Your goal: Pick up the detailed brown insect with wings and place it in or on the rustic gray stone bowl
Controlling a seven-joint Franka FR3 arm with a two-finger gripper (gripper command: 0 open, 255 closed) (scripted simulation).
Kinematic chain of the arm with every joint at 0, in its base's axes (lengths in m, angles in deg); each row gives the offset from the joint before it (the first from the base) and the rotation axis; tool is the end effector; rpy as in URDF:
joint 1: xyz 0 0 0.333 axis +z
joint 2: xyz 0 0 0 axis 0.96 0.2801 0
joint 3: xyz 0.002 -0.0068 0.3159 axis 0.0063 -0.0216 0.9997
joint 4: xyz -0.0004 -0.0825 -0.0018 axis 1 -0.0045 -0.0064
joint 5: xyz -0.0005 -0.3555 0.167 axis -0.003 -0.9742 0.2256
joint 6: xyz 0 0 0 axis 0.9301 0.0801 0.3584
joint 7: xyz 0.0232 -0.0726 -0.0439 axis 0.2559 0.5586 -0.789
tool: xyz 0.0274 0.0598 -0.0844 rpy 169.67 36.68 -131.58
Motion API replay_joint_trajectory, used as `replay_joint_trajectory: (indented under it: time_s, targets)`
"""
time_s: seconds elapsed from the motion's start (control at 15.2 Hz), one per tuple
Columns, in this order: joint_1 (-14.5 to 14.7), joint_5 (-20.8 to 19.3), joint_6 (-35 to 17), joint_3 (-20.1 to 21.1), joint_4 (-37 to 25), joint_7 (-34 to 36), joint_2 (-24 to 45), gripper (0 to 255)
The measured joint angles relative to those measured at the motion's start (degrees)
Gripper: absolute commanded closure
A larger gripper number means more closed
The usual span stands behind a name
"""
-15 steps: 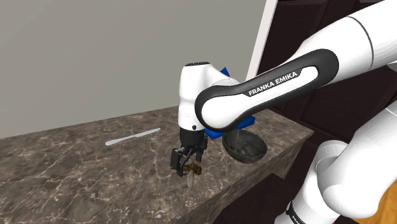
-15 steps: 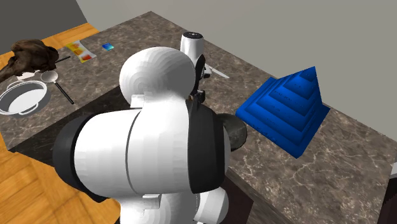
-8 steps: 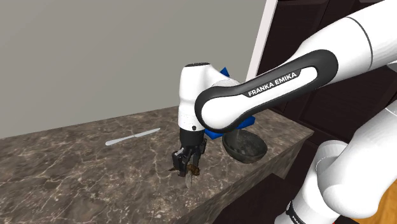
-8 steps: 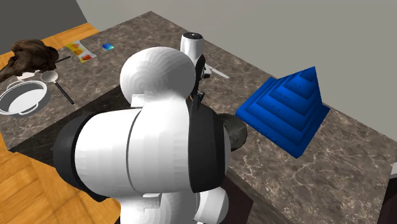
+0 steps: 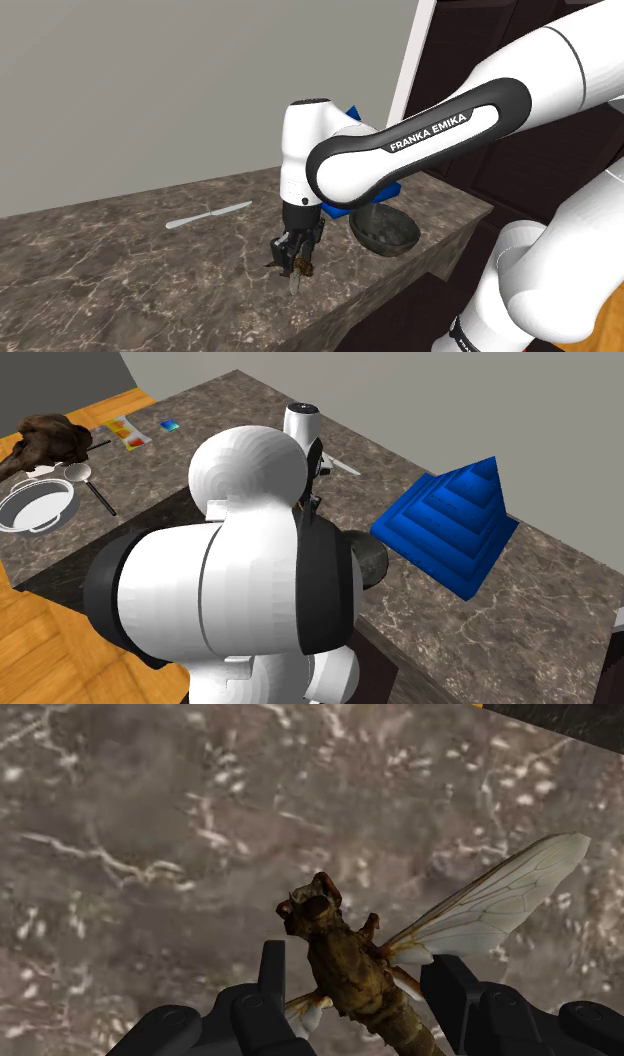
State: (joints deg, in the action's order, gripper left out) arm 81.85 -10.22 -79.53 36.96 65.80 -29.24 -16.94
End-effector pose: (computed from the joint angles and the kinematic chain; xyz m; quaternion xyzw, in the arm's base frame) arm 0.3811 0.2163 0.3828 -0.9989 -0.0084 0.0408 0.0221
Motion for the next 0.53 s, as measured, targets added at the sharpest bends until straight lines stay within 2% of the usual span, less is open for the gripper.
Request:
replay_joint_trajectory:
  time_s: [0.53]
  targets:
    - [0.00, 0.05, 4.94, -0.60, -2.70, 0.02, -2.31, 255]
